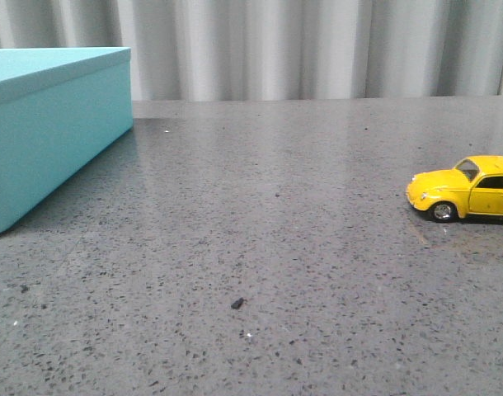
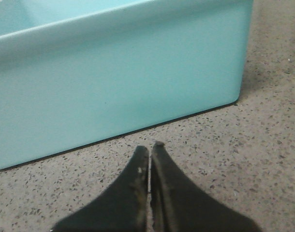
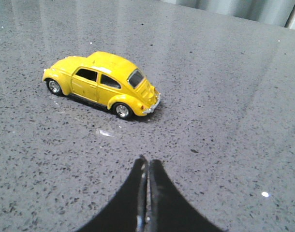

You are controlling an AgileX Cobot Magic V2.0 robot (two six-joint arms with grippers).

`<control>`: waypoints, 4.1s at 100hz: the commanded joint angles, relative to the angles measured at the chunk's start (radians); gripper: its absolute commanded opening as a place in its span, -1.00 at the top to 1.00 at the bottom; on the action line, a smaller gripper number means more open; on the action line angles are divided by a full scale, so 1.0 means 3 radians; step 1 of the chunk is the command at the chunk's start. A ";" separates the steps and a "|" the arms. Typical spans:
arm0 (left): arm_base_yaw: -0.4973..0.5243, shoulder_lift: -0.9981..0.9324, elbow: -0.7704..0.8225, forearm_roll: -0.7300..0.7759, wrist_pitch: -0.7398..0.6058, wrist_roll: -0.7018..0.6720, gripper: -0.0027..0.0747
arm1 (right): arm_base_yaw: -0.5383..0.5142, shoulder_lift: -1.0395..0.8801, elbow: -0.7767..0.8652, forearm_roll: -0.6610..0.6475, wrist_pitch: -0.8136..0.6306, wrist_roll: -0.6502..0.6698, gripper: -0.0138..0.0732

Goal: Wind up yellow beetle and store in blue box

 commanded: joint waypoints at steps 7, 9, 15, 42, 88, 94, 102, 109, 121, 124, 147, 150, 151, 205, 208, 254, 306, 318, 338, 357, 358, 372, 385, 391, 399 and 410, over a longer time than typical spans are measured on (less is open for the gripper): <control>-0.0003 -0.0104 0.0095 -0.0032 -0.0154 -0.0002 0.99 | 0.0010 -0.0048 0.0082 0.0008 -0.0105 0.0007 0.78; -0.0003 -0.0104 0.0095 -0.0032 -0.0154 -0.0002 0.99 | 0.0010 -0.0048 0.0082 0.0008 -0.0105 0.0007 0.78; -0.0003 -0.0104 0.0095 -0.0032 -0.0154 -0.0002 0.99 | 0.0010 -0.0048 0.0082 0.0008 -0.0105 0.0007 0.78; -0.0003 -0.0104 0.0095 -0.0032 -0.0154 -0.0002 0.99 | 0.0010 -0.0048 0.0082 0.0008 -0.0105 0.0007 0.78; -0.0003 -0.0104 0.0095 -0.0032 -0.0154 -0.0002 0.99 | 0.0010 -0.0048 0.0082 0.0008 -0.0105 0.0007 0.78; -0.0003 -0.0104 0.0095 -0.0032 -0.0154 -0.0002 0.99 | 0.0010 -0.0048 0.0082 0.0008 -0.0105 0.0007 0.78; -0.0003 -0.0104 0.0095 -0.0032 -0.0154 -0.0002 0.99 | 0.0010 -0.0048 0.0082 0.0008 -0.0105 0.0007 0.78; -0.0003 -0.0104 0.0095 -0.0032 -0.0154 -0.0002 0.99 | 0.0010 -0.0048 0.0082 0.0008 -0.0105 0.0007 0.78; -0.0003 -0.0104 0.0095 -0.0032 -0.0154 -0.0002 0.99 | 0.0010 -0.0048 0.0082 0.0008 -0.0105 0.0007 0.78; -0.0003 -0.0104 0.0095 -0.0032 -0.0154 -0.0002 0.99 | 0.0010 -0.0048 0.0082 0.0008 -0.0105 0.0007 0.78; -0.0003 -0.0104 0.0095 -0.0032 -0.0154 -0.0002 0.99 | 0.0010 -0.0048 0.0082 0.0000 -0.0105 0.0007 0.78; -0.0003 -0.0104 0.0095 -0.0032 -0.0154 -0.0002 0.99 | 0.0010 -0.0048 0.0082 -0.0018 -0.0105 0.0007 0.78; -0.0003 -0.0104 0.0095 -0.0032 -0.0154 -0.0002 0.99 | 0.0010 -0.0048 0.0082 -0.0023 -0.0105 0.0007 0.78; -0.0003 -0.0104 0.0095 -0.0032 -0.0154 -0.0002 0.99 | 0.0010 -0.0048 0.0082 -0.1743 -0.1037 0.0007 0.78; -0.0003 -0.0104 0.0095 -0.0032 -0.0154 -0.0002 0.99 | 0.0010 -0.0048 0.0082 -0.1743 -0.1108 0.0007 0.78; -0.0003 -0.0104 0.0095 -0.0032 -0.0193 -0.0002 0.99 | 0.0010 -0.0048 0.0082 -0.1023 -0.2304 0.0016 0.78; -0.0003 -0.0104 0.0088 -0.2534 -0.1115 -0.0002 0.99 | -0.0004 -0.0048 -0.0121 0.1203 -0.1928 0.0490 0.78; -0.0003 -0.0104 0.0089 -0.3381 -0.1305 -0.0002 0.99 | -0.0004 -0.0048 -0.0350 0.1217 -0.1608 0.0490 0.78; -0.0003 -0.0104 -0.0269 -0.3181 -0.0713 0.0390 0.99 | -0.0004 0.0115 -0.0978 0.1209 -0.0536 0.0490 0.78; -0.0003 0.0194 -0.1061 -0.2024 0.0158 0.0597 0.99 | -0.0004 0.0869 -0.1823 0.0998 0.0845 0.0490 0.78; -0.0003 0.0217 -0.1105 -0.1994 0.0194 0.0597 0.99 | -0.0004 0.0906 -0.1887 0.0979 0.0939 0.0490 0.78; -0.0003 0.0702 -0.1453 -0.1943 0.0507 0.0597 0.99 | -0.0004 0.1693 -0.2526 0.0876 0.1821 0.0490 0.78; -0.0012 0.1009 -0.1602 -0.1951 0.0658 0.0597 0.99 | -0.0004 0.2346 -0.3047 0.0871 0.2535 0.0324 0.78; -0.0045 0.1027 -0.1602 -0.1965 0.0605 0.0597 0.99 | 0.0012 0.2597 -0.3264 0.0871 0.2729 0.0287 0.78; -0.0093 0.1027 -0.1602 -0.1965 0.0566 0.0597 0.99 | 0.0052 0.2917 -0.3472 0.0871 0.2768 0.0287 0.78; -0.0150 0.1027 -0.1602 -0.1979 0.0545 0.0597 0.99 | 0.0057 0.3282 -0.3680 0.0871 0.2809 0.0287 0.78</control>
